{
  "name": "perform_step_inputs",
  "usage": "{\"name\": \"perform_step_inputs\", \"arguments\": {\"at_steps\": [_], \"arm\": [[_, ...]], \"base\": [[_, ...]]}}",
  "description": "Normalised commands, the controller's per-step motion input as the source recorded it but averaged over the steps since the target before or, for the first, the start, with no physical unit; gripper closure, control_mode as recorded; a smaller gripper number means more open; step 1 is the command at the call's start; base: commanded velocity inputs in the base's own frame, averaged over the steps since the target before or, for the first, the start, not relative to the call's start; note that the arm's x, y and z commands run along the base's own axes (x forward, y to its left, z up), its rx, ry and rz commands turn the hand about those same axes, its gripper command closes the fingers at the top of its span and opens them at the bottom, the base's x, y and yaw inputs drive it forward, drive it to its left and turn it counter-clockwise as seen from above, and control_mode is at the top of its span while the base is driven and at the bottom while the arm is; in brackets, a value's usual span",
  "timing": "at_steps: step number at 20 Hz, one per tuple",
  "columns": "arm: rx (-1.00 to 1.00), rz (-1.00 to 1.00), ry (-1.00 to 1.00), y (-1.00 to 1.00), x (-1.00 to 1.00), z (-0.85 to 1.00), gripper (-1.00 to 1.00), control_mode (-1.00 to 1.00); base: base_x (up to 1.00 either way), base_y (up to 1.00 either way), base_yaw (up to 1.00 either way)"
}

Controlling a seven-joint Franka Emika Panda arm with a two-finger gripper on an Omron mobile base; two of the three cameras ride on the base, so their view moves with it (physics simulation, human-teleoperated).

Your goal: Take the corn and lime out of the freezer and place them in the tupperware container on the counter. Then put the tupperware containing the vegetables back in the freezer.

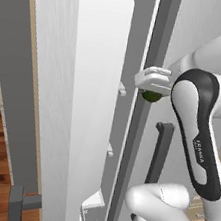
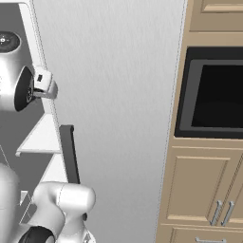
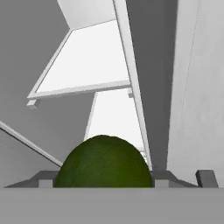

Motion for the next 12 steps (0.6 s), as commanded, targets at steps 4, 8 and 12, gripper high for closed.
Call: {"name": "perform_step_inputs", "arguments": {"at_steps": [4,8,12], "arm": [[-0.22,0.17,0.13,-0.29,-0.03,-0.06,1.00,-1.00],[-0.17,0.14,0.15,-0.19,-0.10,-0.22,1.00,-1.00],[-0.07,0.06,0.10,-0.05,-0.16,-0.21,1.00,-1.00]], "base": [[0.00,0.00,0.00],[0.00,0.00,0.00],[0.00,0.00,0.00]]}}
